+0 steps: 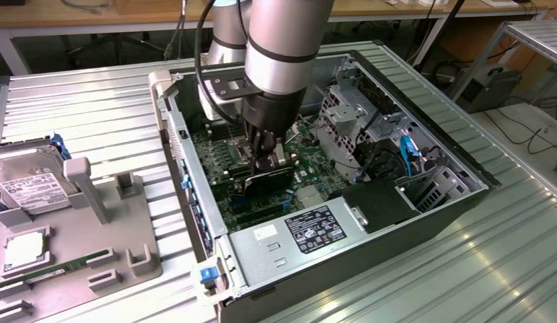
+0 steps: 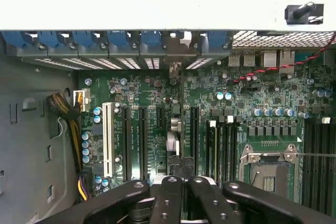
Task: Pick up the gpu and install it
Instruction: 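Insert the gpu into the slot, then press down on the gpu until it lock into place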
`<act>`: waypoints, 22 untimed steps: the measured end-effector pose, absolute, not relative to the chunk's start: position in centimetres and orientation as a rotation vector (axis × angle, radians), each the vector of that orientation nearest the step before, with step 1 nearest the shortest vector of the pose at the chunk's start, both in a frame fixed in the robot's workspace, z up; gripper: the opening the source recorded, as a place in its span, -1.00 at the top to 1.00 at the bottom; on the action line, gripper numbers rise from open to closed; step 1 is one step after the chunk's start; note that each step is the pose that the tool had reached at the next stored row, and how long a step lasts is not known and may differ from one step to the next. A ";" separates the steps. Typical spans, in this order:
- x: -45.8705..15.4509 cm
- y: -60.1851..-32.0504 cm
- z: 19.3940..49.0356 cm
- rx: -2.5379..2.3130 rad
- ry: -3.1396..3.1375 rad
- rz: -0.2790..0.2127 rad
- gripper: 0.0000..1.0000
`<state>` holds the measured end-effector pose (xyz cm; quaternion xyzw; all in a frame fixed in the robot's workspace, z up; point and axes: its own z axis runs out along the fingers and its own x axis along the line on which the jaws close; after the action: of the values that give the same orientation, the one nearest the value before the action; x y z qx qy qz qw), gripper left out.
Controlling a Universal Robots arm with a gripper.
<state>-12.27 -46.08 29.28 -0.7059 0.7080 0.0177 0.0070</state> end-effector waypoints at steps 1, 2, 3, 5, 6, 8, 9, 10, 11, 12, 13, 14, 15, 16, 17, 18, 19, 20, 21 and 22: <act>-12.3 -46.1 29.3 -2.208 2.214 0.055 0.79; -12.3 -46.1 29.3 -2.208 2.214 0.055 0.79; -12.3 -46.1 29.3 -2.208 2.214 0.055 0.79; -12.3 -46.1 29.3 -2.208 2.214 0.055 0.79; -12.3 -46.1 29.3 -2.208 2.214 0.055 0.79; -12.3 -46.1 29.3 -2.208 2.214 0.055 0.79; -12.3 -46.1 29.3 -2.208 2.214 0.055 0.79; -12.3 -46.1 29.3 -2.208 2.214 0.055 0.79; -12.3 -46.1 29.3 -2.208 2.214 0.055 0.79; -12.3 -46.1 29.3 -2.208 2.214 0.055 0.79; -12.3 -46.1 29.3 -2.208 2.214 0.055 0.79; -12.3 -46.1 29.2 -2.208 2.214 0.055 0.79; -12.4 -46.0 29.1 -2.208 2.215 0.055 0.79; -12.5 -46.0 29.0 -2.208 2.214 0.055 0.79; -12.7 -45.9 28.9 -2.208 2.215 0.055 0.79; -12.7 -45.8 28.8 -2.208 2.214 0.055 0.79; -12.7 -45.8 28.6 -2.208 2.214 0.055 0.79; -12.7 -45.8 28.5 -2.208 2.214 0.055 0.79; -12.7 -45.7 28.3 -2.208 2.214 0.055 0.79; -12.7 -45.7 28.2 -2.207 2.214 0.054 0.79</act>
<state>-12.72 -45.68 28.20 -0.7059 0.7080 0.0174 0.0074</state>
